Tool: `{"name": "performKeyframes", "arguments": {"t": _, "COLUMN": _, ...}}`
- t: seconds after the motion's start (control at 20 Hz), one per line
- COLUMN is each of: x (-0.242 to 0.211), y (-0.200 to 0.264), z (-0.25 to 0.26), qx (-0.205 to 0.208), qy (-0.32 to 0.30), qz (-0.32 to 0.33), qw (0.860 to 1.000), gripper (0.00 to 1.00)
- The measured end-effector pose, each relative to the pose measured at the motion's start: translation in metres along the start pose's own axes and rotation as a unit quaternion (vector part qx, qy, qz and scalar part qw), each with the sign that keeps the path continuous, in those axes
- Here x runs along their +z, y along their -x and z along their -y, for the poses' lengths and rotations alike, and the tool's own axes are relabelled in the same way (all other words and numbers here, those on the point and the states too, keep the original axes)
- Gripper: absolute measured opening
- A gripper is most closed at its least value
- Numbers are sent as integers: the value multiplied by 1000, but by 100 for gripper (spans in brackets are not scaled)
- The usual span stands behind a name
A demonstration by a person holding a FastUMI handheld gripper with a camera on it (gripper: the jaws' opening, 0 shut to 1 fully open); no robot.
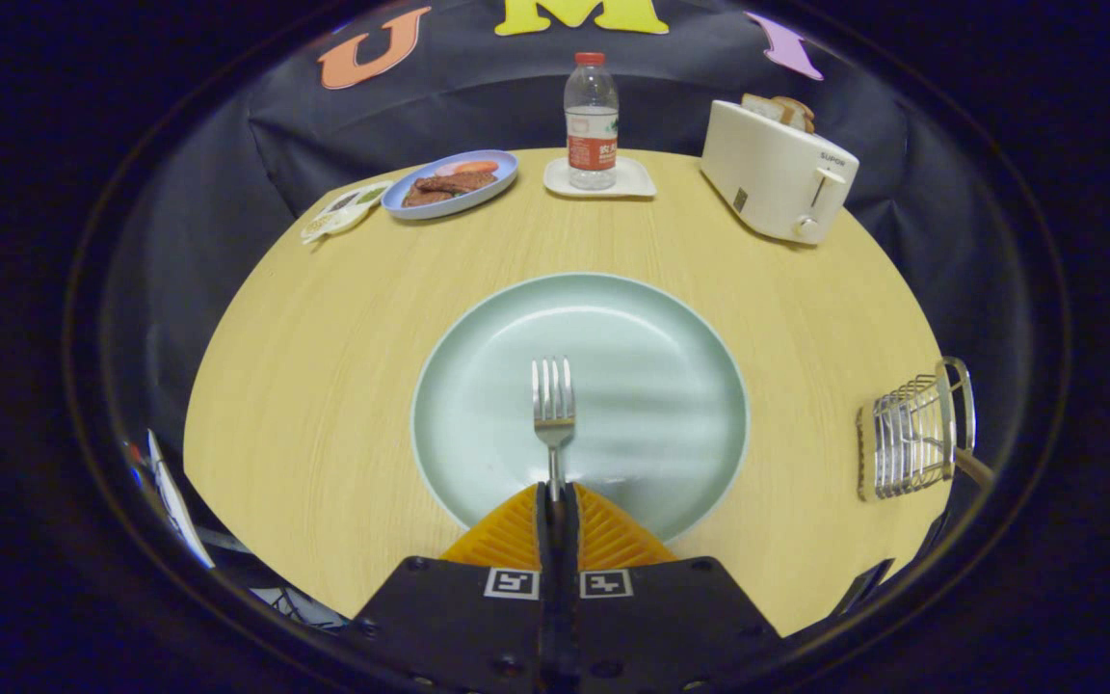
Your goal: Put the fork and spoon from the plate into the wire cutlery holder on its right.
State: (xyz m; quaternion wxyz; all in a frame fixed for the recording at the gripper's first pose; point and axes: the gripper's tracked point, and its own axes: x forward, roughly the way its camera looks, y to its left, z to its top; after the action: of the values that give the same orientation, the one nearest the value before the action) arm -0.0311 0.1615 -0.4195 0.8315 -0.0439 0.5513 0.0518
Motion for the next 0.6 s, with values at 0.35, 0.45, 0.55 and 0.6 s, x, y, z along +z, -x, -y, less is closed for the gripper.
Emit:
{"name": "performKeyframes", "arguments": {"t": 0.35, "x": 26, "y": 67, "z": 42, "qx": 12, "qy": -16, "qz": -22, "qw": 1000, "gripper": 1}}
{"name": "performKeyframes", "arguments": {"t": 0.45, "x": 40, "y": 91, "z": 72, "qx": 0, "qy": -14, "qz": -16, "qw": 1000, "gripper": 1}}
{"name": "performKeyframes", "arguments": {"t": 0.55, "x": 50, "y": 117, "z": 104, "qx": -5, "qy": -22, "qz": -19, "qw": 1000, "gripper": 1}}
{"name": "performKeyframes", "arguments": {"t": 0.6, "x": 53, "y": 129, "z": 122, "qx": -9, "qy": -27, "qz": -20, "qw": 999, "gripper": 1}}
